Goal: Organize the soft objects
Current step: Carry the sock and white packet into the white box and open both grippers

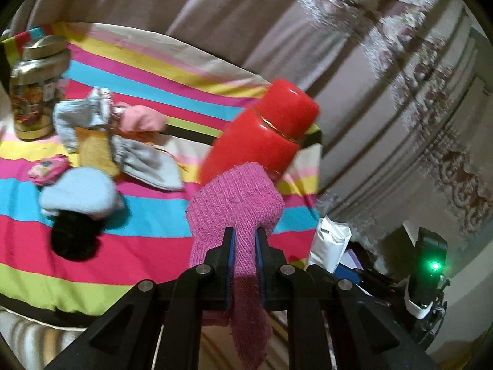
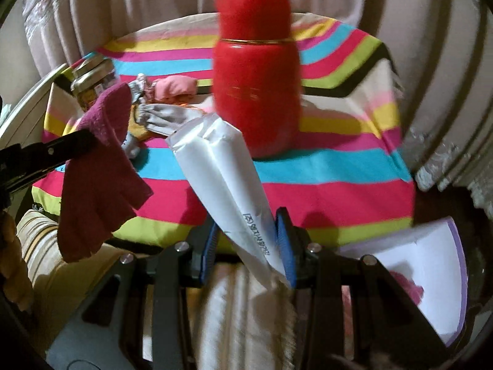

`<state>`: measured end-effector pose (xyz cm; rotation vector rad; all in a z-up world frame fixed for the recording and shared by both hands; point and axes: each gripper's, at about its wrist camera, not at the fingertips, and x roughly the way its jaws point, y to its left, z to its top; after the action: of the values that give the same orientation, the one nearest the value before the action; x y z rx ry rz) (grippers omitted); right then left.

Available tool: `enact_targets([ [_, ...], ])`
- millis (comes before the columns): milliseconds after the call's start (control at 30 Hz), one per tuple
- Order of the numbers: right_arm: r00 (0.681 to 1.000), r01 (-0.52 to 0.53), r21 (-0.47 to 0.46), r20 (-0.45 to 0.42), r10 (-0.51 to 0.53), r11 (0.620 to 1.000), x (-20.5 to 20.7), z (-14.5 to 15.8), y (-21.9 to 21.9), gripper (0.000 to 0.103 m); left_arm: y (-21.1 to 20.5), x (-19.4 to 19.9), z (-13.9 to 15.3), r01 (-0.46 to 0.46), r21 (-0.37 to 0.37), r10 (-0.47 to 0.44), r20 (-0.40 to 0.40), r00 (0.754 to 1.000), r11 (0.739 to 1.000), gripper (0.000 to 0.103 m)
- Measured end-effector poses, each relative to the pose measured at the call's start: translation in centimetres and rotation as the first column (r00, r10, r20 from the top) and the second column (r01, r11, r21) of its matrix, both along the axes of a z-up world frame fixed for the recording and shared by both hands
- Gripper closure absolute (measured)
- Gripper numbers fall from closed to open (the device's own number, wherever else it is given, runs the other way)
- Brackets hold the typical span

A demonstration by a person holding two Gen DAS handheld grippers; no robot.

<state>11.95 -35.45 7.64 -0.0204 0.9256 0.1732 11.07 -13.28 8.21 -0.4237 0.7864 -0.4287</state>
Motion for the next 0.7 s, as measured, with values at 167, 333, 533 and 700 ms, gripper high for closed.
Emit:
enact_targets([
  [167, 0.996, 0.089, 0.014, 0.003, -0.089, 0.996, -1.8, 0.3, -4.7, 0.063, -3.3, -0.3, 0.0, 0.078, -0.009, -0.078, -0.011, 0.997, 0.997, 0.09],
  [333, 0.985, 0.174, 0.02, 0.011, -0.174, 0.985, -3.5, 0.7, -8.9, 0.063, -7.0, -0.9, 0.3, 0.164, -0.01, -0.164, -0.019, 0.986, 0.986, 0.09],
  [533, 0.964, 0.264, 0.02, 0.021, -0.264, 0.964, -5.0, 1.4, -13.4, 0.063, -11.4, -1.9, 0.3, 0.262, -0.002, -0.262, -0.028, 0.965, 0.965, 0.09],
  [700, 0.945, 0.328, 0.03, 0.013, -0.328, 0.944, -6.5, 1.4, -16.4, 0.063, -14.6, -2.2, 0.5, 0.323, 0.011, -0.323, -0.018, 0.946, 0.946, 0.09],
])
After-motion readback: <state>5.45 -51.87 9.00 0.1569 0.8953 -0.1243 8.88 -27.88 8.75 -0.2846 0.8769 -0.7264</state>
